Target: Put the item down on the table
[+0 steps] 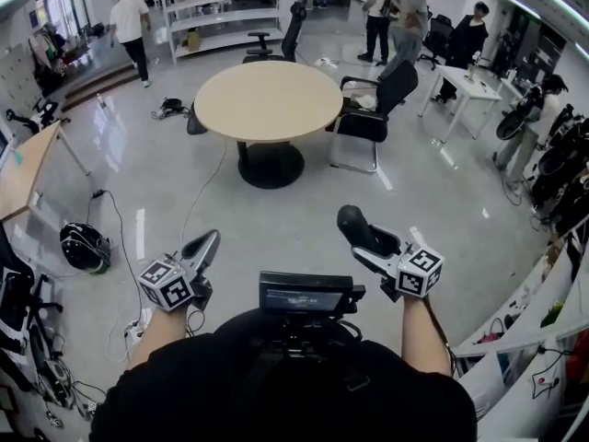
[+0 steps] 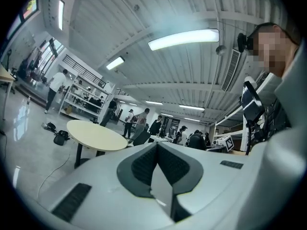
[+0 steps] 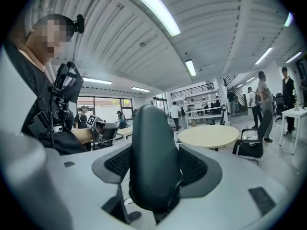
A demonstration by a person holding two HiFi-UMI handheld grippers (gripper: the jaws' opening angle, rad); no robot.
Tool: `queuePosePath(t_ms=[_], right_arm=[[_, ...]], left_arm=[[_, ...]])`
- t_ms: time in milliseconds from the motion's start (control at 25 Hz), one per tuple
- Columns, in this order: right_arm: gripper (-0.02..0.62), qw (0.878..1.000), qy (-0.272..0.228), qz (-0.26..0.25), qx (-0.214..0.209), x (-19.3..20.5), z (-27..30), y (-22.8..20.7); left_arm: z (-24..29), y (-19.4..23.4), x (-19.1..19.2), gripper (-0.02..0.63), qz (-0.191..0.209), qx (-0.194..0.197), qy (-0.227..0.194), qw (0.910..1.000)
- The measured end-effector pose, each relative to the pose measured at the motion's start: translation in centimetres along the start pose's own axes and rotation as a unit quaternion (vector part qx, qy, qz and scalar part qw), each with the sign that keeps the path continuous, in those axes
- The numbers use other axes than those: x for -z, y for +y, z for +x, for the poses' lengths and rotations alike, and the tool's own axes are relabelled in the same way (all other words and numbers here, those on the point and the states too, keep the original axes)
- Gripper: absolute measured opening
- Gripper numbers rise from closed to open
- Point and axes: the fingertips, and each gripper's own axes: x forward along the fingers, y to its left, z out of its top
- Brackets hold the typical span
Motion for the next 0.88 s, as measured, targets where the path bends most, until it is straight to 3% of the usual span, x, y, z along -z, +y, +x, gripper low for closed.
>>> queuePosePath(t_ms=[320,680,880], right_arm=[[0.313,0.999,0.01,-0.006,0.05,-1.1,3.8,-4.3],[0.313,0.998,-0.002,-0.022,0.066,-8.3,17.0,-7.5],[0.313,0.998,0.006,-0.012,0.064,-9.0,24.7,-9.2]], left_arm=[[5.3,7.2,0.0,0.002,-0.026,0.039,-0.006,0.9989],[9.4,20.5,-8.9,0.002,0.009,0.065,-0.016,0.9977],[10.5,28.0,-10.9,0.002,-0.002,0.064,-0.01,0.9979]])
